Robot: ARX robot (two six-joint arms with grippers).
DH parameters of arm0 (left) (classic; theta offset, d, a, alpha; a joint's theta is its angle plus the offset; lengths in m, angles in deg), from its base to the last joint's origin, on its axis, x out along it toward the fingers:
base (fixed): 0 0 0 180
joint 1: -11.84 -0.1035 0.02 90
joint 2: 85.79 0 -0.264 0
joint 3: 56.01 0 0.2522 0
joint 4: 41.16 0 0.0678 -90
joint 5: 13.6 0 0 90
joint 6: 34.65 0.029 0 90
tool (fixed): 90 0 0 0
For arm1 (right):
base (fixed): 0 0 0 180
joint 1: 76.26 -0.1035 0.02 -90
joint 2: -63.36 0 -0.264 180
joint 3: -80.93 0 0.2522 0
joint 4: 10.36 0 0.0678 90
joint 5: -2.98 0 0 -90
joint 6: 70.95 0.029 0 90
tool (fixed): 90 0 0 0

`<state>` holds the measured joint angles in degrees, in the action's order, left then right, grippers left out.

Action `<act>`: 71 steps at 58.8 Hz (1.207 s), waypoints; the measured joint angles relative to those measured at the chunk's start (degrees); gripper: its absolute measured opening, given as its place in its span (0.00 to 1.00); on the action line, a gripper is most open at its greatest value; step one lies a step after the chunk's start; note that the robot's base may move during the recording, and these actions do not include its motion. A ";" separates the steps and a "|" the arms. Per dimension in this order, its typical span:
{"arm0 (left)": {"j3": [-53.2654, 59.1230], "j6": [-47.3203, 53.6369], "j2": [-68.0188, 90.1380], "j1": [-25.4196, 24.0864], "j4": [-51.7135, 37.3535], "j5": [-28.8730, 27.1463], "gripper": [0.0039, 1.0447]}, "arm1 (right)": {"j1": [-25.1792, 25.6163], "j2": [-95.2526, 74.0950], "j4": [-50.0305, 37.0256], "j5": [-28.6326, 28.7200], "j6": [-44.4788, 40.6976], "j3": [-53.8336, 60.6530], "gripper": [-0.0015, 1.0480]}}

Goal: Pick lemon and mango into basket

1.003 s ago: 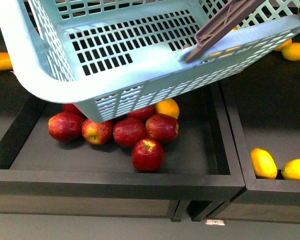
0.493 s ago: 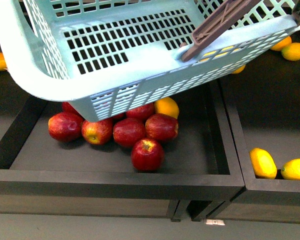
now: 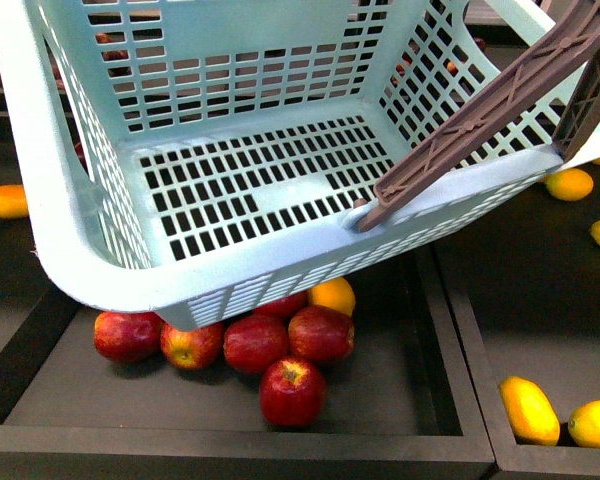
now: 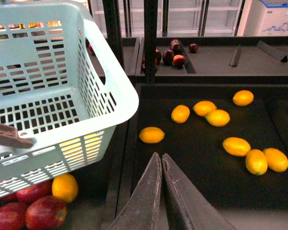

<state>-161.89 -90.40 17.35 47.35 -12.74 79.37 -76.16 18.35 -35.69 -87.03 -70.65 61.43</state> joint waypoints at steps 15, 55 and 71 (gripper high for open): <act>0.00 0.02 0.00 0.02 0.00 0.04 0.04 | 0.00 0.09 0.02 0.00 0.00 0.02 0.66; 0.00 -0.15 0.00 -0.07 0.04 -0.35 0.04 | 0.00 0.20 0.20 0.00 0.00 0.20 0.92; 0.00 0.02 0.00 -0.02 0.04 0.24 0.04 | -0.04 0.20 0.20 0.00 0.02 0.26 0.92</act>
<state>-161.89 -90.38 17.35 47.32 -12.70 79.61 -76.21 18.55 -35.49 -87.03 -70.63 61.69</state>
